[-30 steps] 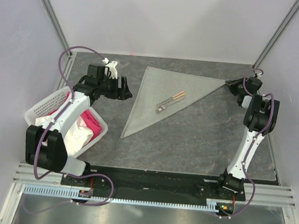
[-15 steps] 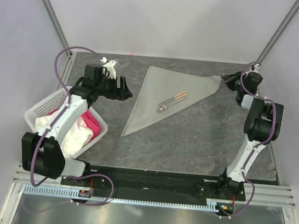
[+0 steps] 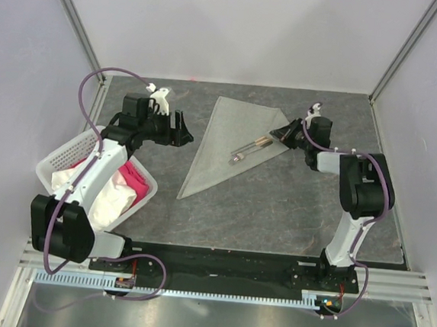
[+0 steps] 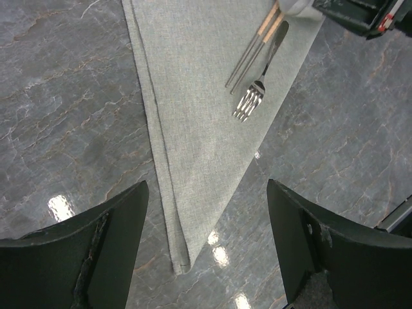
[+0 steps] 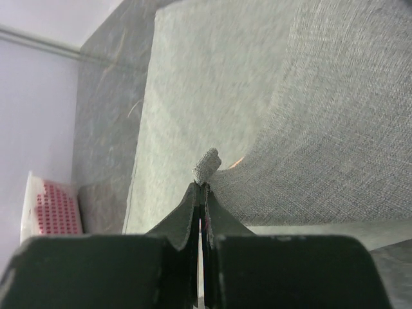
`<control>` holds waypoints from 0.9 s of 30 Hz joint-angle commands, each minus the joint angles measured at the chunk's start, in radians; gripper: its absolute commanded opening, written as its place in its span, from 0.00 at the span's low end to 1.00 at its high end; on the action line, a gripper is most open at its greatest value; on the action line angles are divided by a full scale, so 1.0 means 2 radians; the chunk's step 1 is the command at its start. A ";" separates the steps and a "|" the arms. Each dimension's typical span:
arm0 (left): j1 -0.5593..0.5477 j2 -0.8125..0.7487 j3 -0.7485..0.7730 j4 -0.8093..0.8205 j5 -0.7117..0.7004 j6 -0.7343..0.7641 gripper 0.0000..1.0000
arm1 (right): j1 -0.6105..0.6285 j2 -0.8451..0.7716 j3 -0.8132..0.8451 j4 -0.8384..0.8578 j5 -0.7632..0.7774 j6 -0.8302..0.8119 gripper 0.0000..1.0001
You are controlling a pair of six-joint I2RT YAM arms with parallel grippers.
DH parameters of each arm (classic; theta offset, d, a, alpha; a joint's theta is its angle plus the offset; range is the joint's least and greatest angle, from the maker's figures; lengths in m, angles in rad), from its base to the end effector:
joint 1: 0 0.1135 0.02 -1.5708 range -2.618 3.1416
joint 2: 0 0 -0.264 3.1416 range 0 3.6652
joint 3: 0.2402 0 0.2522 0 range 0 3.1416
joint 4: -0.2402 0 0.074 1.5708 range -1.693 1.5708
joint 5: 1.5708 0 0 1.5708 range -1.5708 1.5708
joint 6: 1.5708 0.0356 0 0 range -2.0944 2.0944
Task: Fold the napkin, place the utensils inside, and roll it up
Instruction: Fold the napkin
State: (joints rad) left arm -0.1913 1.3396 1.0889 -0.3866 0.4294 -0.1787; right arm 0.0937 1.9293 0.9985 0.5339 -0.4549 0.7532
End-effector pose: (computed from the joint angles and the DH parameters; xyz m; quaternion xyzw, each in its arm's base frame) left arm 0.2889 -0.0711 0.3045 0.1014 0.8719 -0.2679 0.3972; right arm 0.4015 0.0534 0.1591 0.1445 0.8079 0.3929 0.4148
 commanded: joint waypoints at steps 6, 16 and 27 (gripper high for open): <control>0.001 -0.022 -0.001 0.020 0.011 -0.010 0.82 | 0.051 -0.029 -0.019 0.066 -0.008 0.033 0.00; 0.001 -0.025 -0.003 0.020 0.010 -0.010 0.81 | 0.101 -0.030 -0.020 0.072 -0.003 0.047 0.00; 0.001 -0.027 -0.004 0.019 0.010 -0.011 0.81 | 0.129 -0.027 -0.024 0.067 -0.001 0.048 0.00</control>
State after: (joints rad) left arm -0.1913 1.3144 1.0889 -0.3870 0.4297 -0.1791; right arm 0.3351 1.9121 0.9585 0.6228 -0.4549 0.8494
